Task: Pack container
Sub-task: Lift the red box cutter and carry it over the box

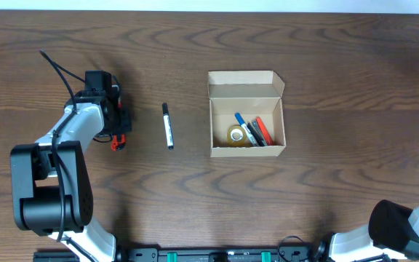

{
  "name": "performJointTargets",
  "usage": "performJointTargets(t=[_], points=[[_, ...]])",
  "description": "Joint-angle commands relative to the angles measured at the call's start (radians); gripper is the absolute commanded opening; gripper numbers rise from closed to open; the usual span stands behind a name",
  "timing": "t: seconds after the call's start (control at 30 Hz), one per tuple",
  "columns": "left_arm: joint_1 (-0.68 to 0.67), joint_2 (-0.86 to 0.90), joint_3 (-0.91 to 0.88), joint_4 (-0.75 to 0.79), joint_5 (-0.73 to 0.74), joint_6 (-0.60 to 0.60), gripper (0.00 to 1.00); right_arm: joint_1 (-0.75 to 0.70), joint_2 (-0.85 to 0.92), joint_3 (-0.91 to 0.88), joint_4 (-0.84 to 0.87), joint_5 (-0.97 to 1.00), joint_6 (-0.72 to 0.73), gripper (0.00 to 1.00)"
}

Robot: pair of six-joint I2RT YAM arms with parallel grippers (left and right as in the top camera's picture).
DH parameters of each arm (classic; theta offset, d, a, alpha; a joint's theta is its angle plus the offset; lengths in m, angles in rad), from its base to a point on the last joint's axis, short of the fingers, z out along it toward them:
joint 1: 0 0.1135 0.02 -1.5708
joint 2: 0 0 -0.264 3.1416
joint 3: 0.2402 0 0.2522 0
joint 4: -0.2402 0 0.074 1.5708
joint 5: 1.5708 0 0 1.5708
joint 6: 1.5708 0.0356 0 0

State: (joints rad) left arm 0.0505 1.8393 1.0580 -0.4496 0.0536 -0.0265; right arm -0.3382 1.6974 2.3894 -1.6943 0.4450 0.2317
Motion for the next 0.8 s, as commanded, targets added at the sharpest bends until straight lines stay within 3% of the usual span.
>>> performJointTargets(t=[0.0,0.4,0.77], points=[[0.002,-0.014,0.053,-0.018,0.047,-0.003,0.06,-0.005,-0.008,0.011,-0.002,0.010,0.019,0.99],[-0.045,-0.138,0.242,-0.209,0.164,-0.004,0.06,-0.005,-0.008,0.011,-0.002,0.010,0.019,0.99],[-0.373,-0.222,0.321,-0.288,0.203,-0.014,0.06,-0.005,-0.008,0.011,-0.002,0.010,0.019,0.99]])
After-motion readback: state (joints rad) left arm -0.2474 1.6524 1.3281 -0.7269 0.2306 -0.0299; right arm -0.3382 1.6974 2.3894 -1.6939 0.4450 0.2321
